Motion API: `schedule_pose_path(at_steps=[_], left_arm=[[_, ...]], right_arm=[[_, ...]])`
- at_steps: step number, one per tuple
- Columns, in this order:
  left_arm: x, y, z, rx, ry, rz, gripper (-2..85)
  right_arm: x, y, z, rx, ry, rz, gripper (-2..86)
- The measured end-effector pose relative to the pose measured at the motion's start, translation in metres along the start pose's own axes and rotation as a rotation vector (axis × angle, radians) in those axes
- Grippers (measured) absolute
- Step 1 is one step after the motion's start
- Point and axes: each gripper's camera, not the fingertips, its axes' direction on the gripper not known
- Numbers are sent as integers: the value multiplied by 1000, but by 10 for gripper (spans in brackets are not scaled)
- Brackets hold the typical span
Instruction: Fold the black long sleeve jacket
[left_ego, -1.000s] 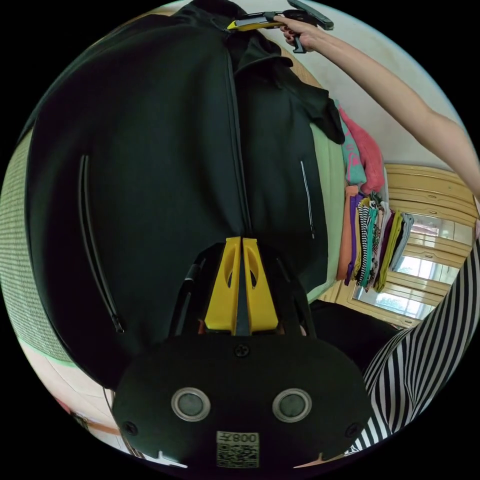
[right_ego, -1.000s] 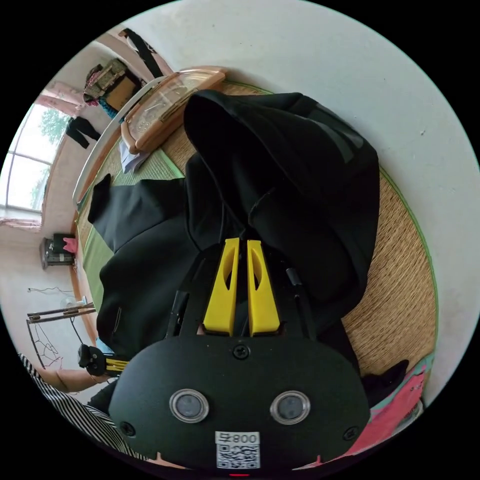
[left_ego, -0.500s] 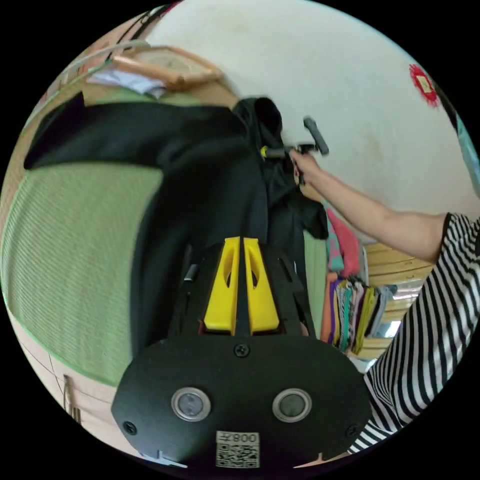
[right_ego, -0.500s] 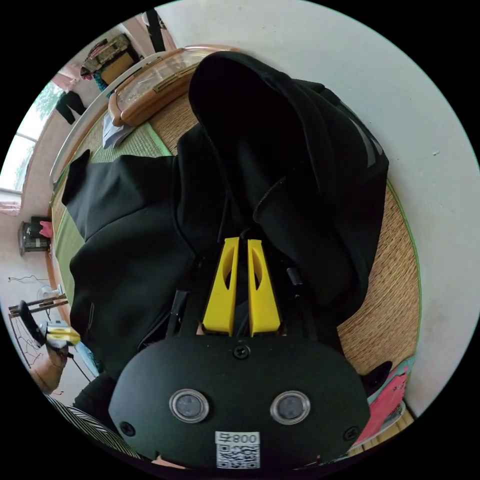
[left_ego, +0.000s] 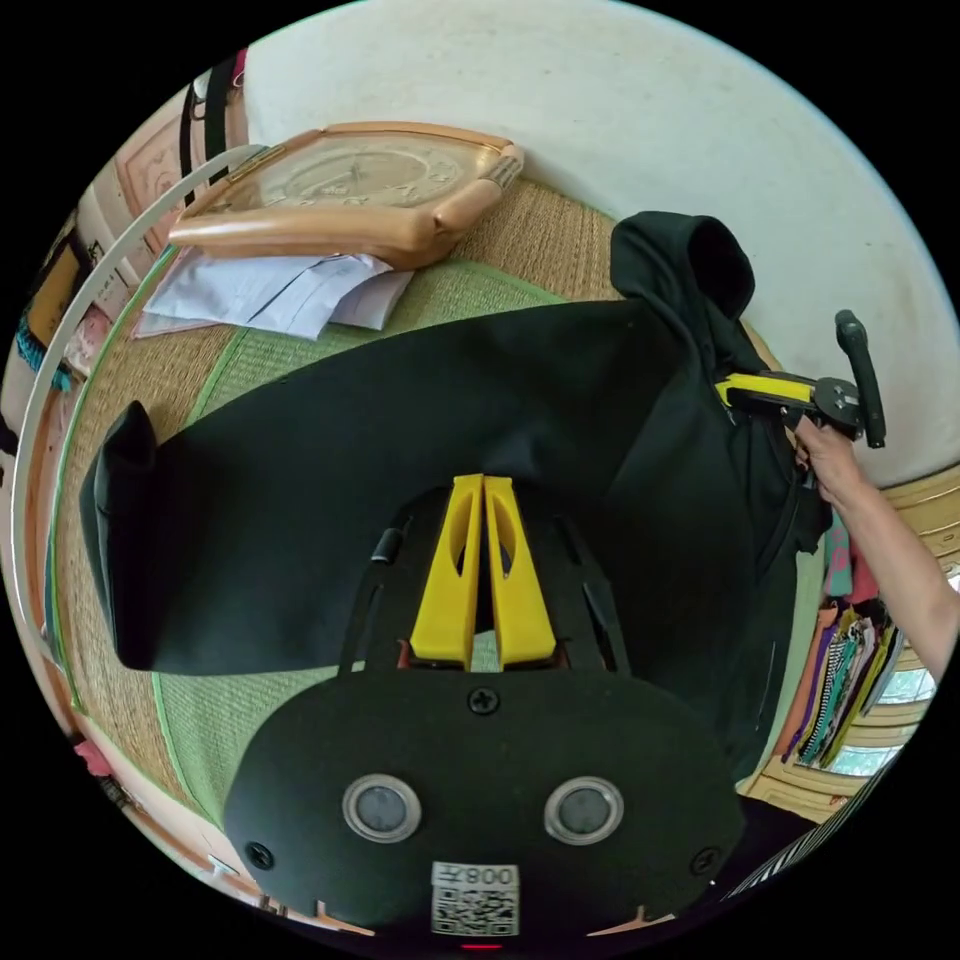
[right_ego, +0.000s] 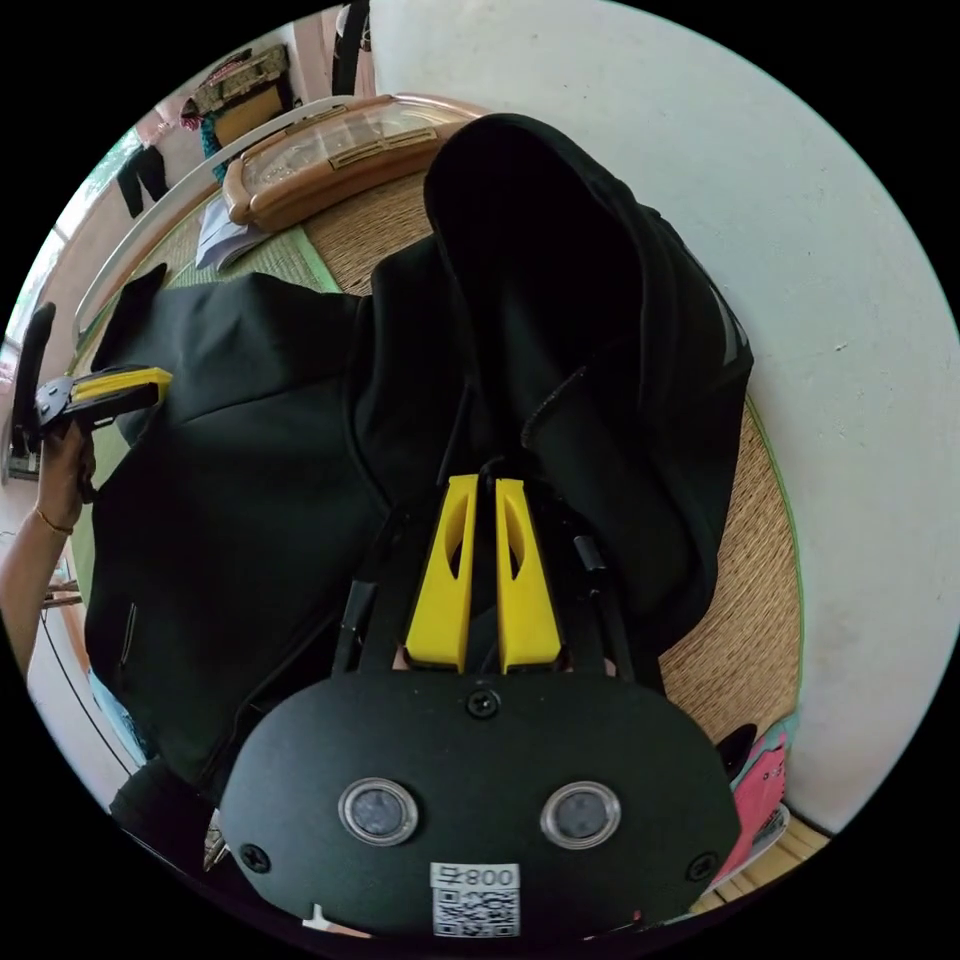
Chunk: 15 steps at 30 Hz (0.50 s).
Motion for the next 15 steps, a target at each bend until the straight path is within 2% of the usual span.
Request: schedule_pose_path(at_steps=[6, 8, 13, 15], left_arm=[[-3, -23, -9, -32, 22, -9, 1], [-2, -10, -29, 23, -9, -20, 1], [15, 51, -57, 48, 211, 53, 1], [23, 69, -51, -22, 160, 63, 1]], right_arm=[[9, 15, 15, 10, -25, 35, 29], [11, 20, 19, 8, -31, 42, 29], [43, 42, 33, 30, -217, 195, 29], [56, 51, 39, 39, -293, 237, 29]])
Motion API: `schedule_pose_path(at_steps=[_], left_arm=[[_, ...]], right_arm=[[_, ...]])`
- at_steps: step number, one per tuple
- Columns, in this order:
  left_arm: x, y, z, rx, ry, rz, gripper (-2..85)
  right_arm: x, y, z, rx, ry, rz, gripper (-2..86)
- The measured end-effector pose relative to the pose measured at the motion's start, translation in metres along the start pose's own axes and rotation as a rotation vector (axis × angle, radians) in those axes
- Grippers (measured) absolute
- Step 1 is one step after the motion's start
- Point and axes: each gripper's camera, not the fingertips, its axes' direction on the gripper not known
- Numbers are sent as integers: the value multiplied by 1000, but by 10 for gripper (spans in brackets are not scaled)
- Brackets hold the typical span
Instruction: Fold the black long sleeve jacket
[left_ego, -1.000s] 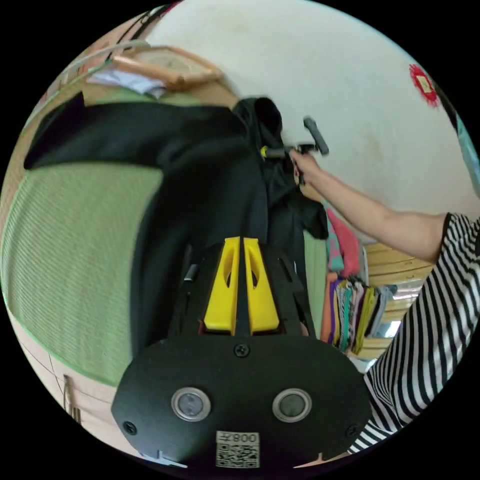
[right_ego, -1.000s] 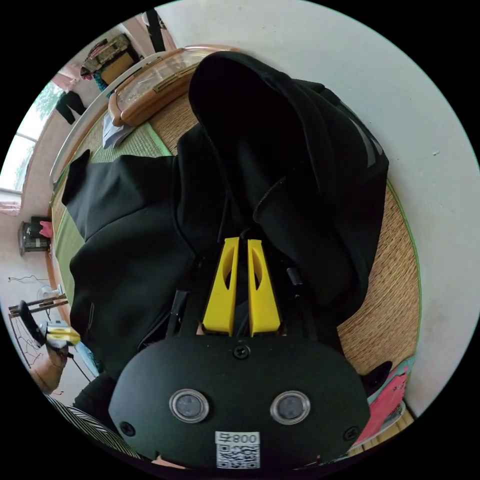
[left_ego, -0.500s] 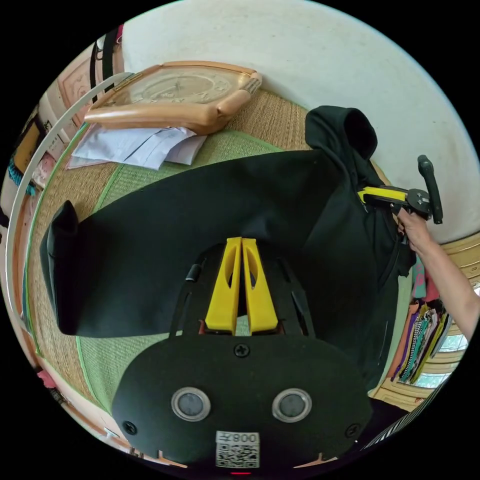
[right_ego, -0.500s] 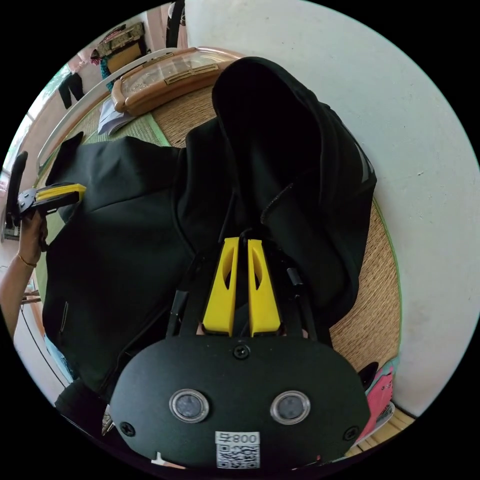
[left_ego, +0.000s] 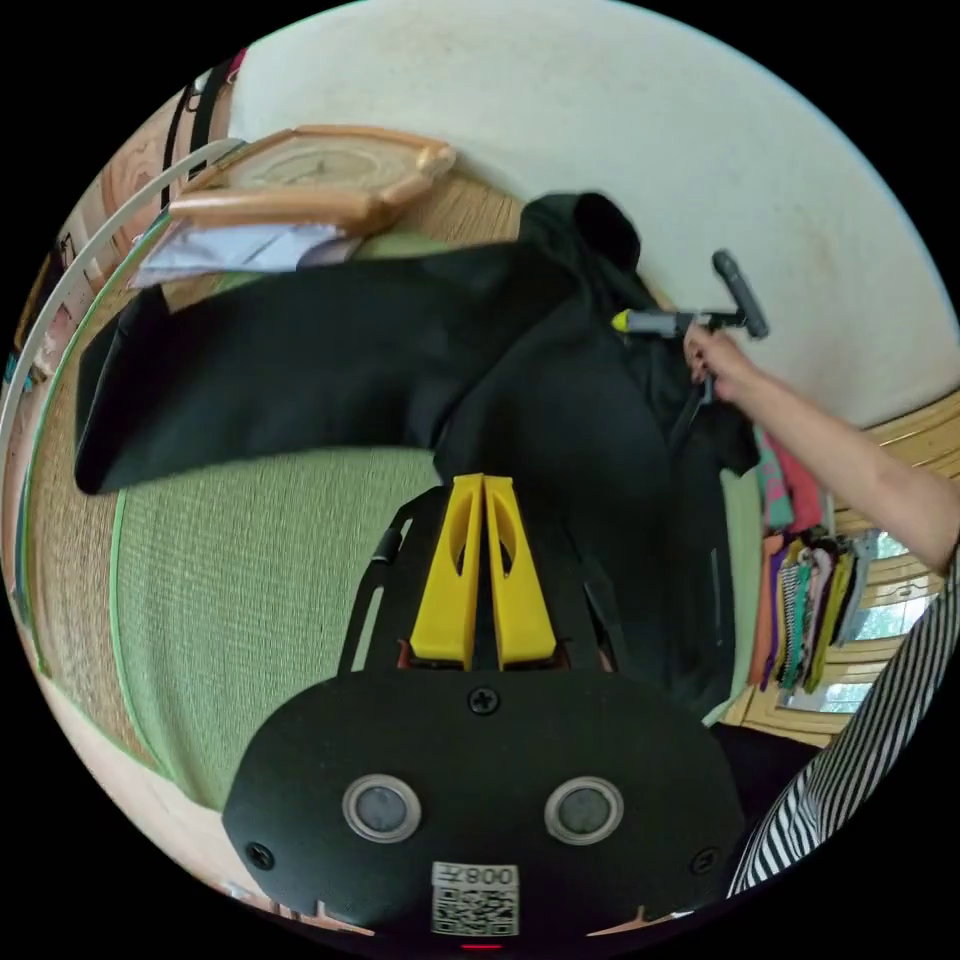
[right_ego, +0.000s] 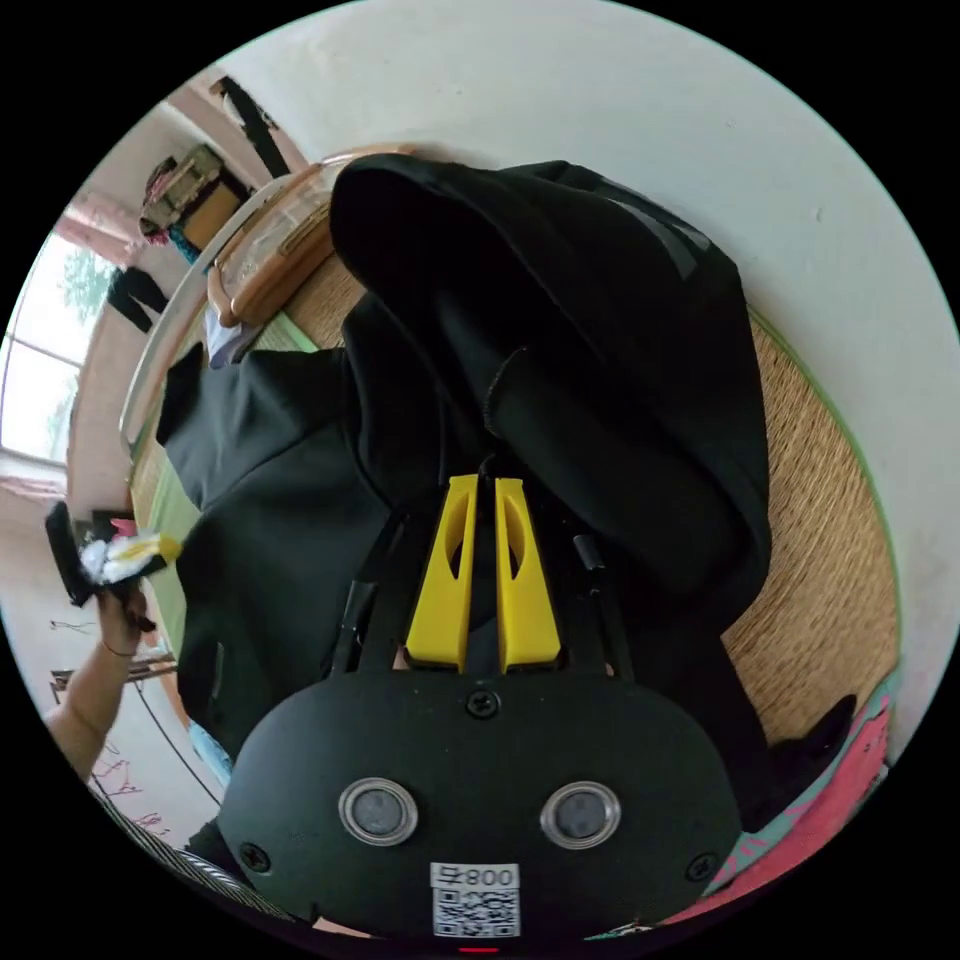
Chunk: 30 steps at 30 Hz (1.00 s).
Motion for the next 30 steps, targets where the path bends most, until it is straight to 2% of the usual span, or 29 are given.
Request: schedule_pose_path(at_steps=[2, 5, 8, 13, 18, 22, 24, 27, 30], left_arm=[[-4, 13, 17, -90, -104, -24, 1], [-17, 15, 13, -42, -12, -109, 0], [-6, 16, 1, -6, -31, -89, 1], [5, 18, -20, 84, 51, -64, 1], [-15, -2, -18, 122, 5, -177, 1], [-39, -30, 15, 8, -104, -250, 1], [-43, -40, 19, 31, -104, -248, 1], [-41, -63, 24, -2, -213, -189, 1], [-43, -80, 30, -41, -253, -174, 2]], right_arm=[[12, 5, 2, -3, -56, 35, 29], [25, 14, 2, -7, -121, 59, 28], [32, 30, -10, 68, -174, 61, 26], [-1, 91, -38, 155, -230, -111, 12], [-91, 191, -7, -47, -413, -375, 3], [-167, 277, 46, -264, -455, -531, 1], [-185, 305, 68, -337, -413, -585, 1], [-192, 338, 98, -463, -378, -597, 1], [-182, 351, 99, -409, -408, -582, 1]])
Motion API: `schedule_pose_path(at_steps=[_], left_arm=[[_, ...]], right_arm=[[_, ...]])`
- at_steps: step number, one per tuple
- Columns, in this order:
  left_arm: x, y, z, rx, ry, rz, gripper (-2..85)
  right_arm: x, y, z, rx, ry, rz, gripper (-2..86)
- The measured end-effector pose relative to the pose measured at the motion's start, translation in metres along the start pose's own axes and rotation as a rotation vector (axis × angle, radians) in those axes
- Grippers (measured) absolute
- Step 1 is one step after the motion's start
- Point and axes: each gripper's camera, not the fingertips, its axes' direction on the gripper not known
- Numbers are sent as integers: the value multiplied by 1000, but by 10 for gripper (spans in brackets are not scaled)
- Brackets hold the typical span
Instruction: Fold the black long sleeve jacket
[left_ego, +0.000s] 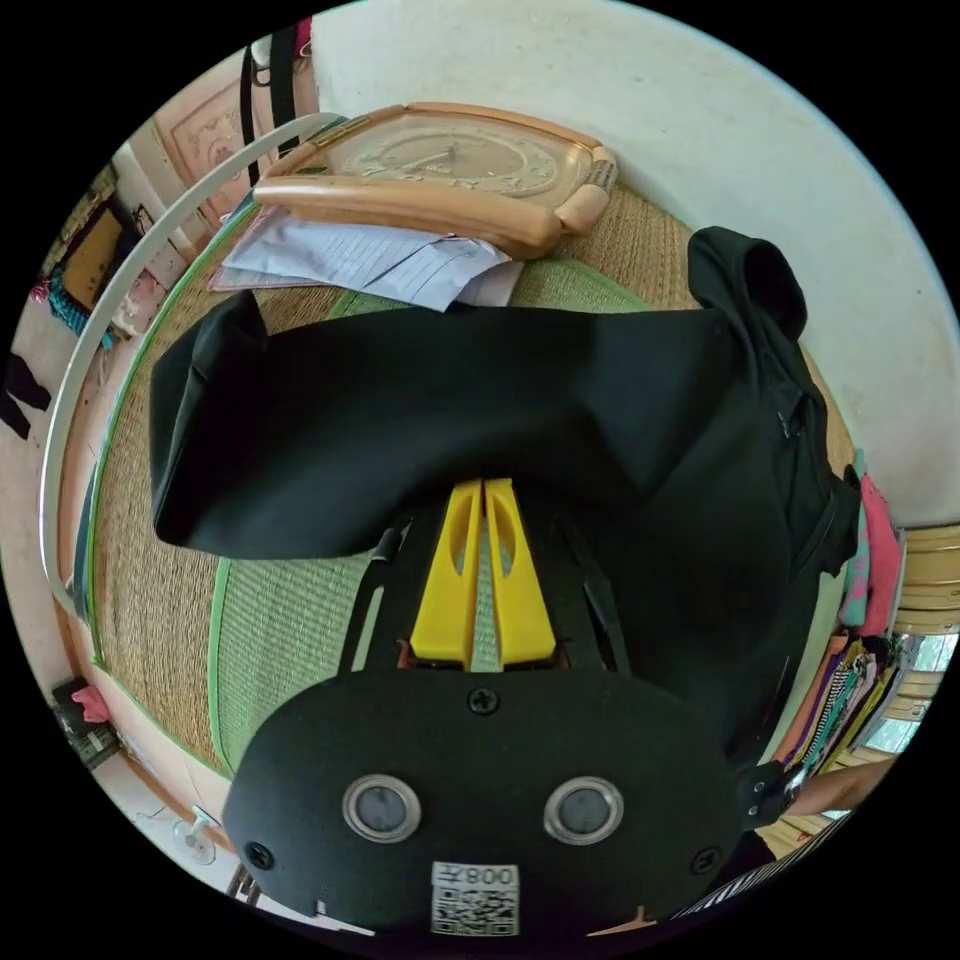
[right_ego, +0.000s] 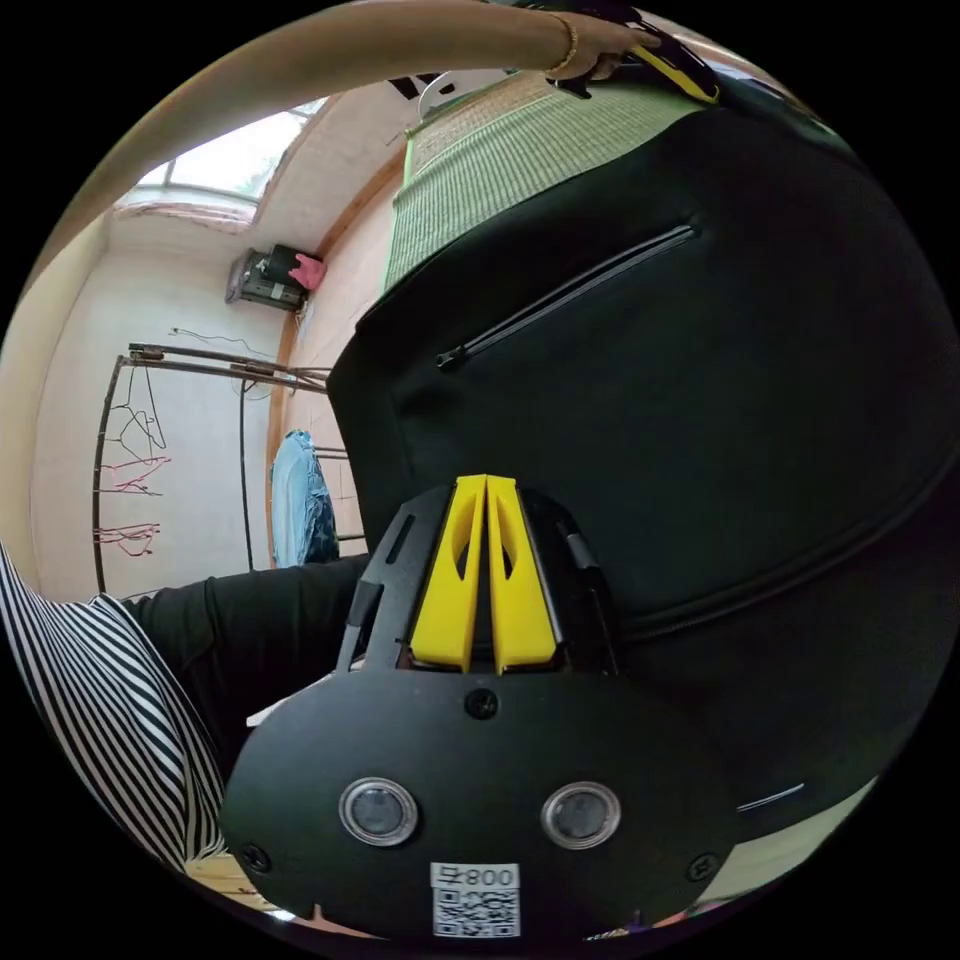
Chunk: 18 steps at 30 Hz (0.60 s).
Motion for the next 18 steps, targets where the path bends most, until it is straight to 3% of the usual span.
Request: schedule_pose_path(at_steps=[6, 10, 13, 15, 17, 18], left_arm=[[14, 12, -7, 28, 16, 35, 1], [33, 77, -24, 60, 173, 119, 0], [51, 141, -13, -44, 303, 152, 1], [59, 177, 9, -161, 292, 137, 1], [58, 210, 41, -299, 226, 97, 2], [55, 214, 40, -256, 244, 71, 2]], right_arm=[[-2, 9, -9, 3, 1, 26, 1], [-10, 37, -30, 101, -60, 65, 1], [-18, 51, -7, 1, -43, 42, 1], [-20, 56, 13, -74, -29, 23, 1], [-17, 60, 11, -32, -69, 33, 2], [-13, 58, 9, -43, -102, 43, 2]])
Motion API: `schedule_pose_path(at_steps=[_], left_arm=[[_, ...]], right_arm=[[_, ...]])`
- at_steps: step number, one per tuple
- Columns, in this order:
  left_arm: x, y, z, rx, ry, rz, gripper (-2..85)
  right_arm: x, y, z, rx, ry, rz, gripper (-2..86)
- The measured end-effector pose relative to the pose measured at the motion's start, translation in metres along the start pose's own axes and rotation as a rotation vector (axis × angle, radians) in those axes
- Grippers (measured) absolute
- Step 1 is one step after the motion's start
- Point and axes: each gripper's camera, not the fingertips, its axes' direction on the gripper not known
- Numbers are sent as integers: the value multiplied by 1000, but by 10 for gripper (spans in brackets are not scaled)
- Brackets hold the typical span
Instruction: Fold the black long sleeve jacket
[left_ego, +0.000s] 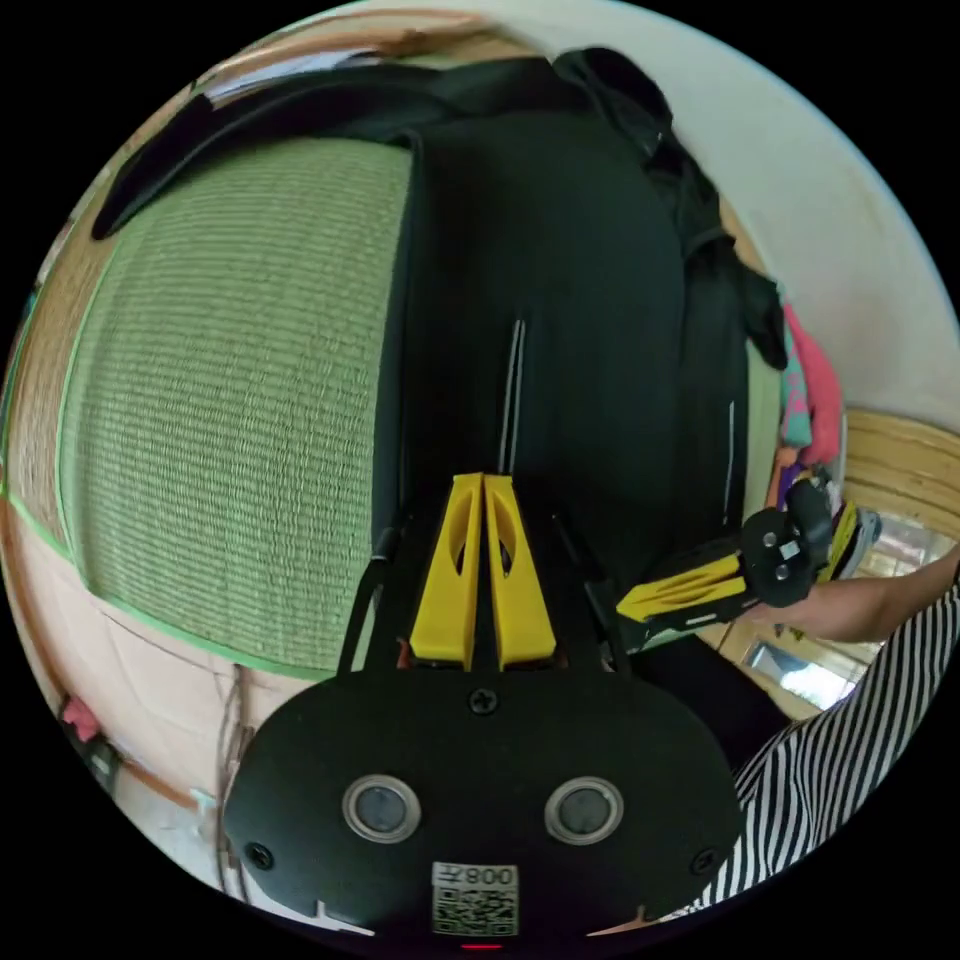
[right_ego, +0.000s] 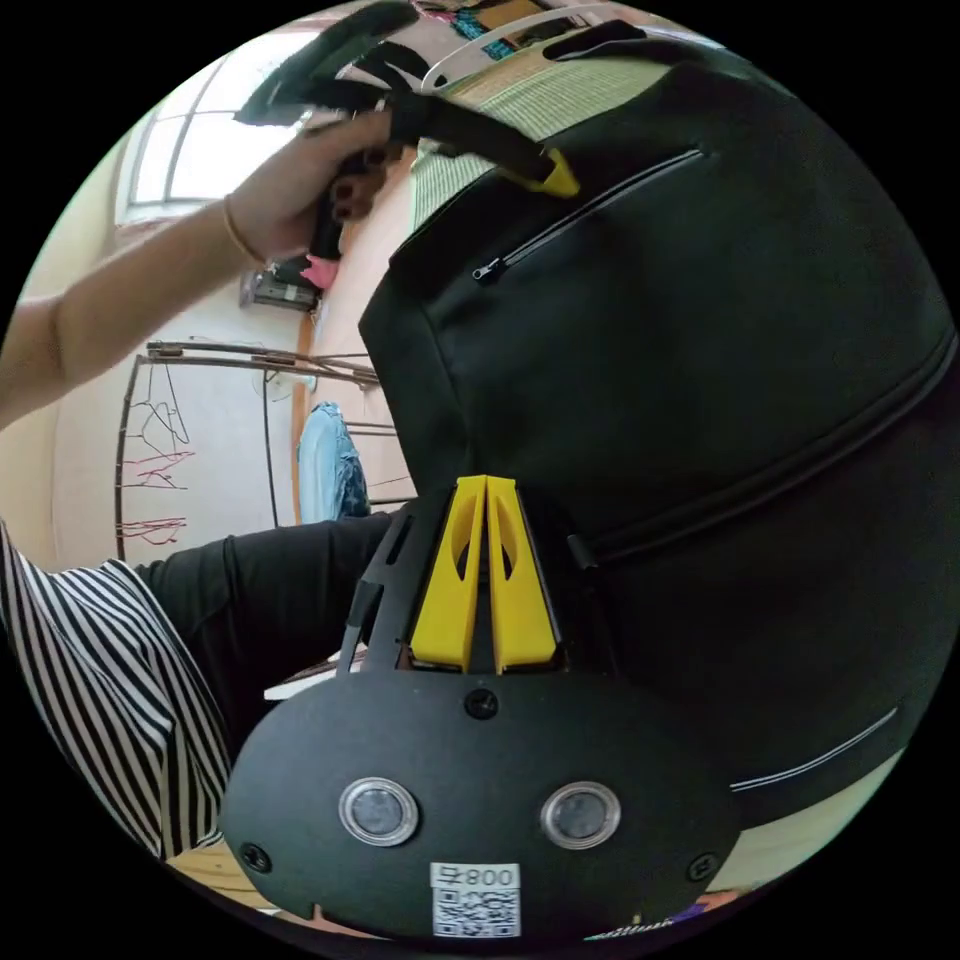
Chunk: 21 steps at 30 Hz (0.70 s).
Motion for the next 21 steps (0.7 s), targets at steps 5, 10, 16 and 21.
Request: schedule_pose_path(at_steps=[5, 10, 16, 21], left_arm=[[33, 5, 5, 79, 181, 91, 10], [86, 8, 47, -20, 280, 234, 16], [97, 21, 89, -72, 377, 214, 14], [91, 27, 102, -66, 414, 195, 10]], right_arm=[[19, 14, -46, 110, 0, 126, 9], [78, 41, -144, 428, 81, 433, 56], [131, 30, -222, 703, 44, 616, 87], [147, 12, -237, 719, 23, 757, 82]])
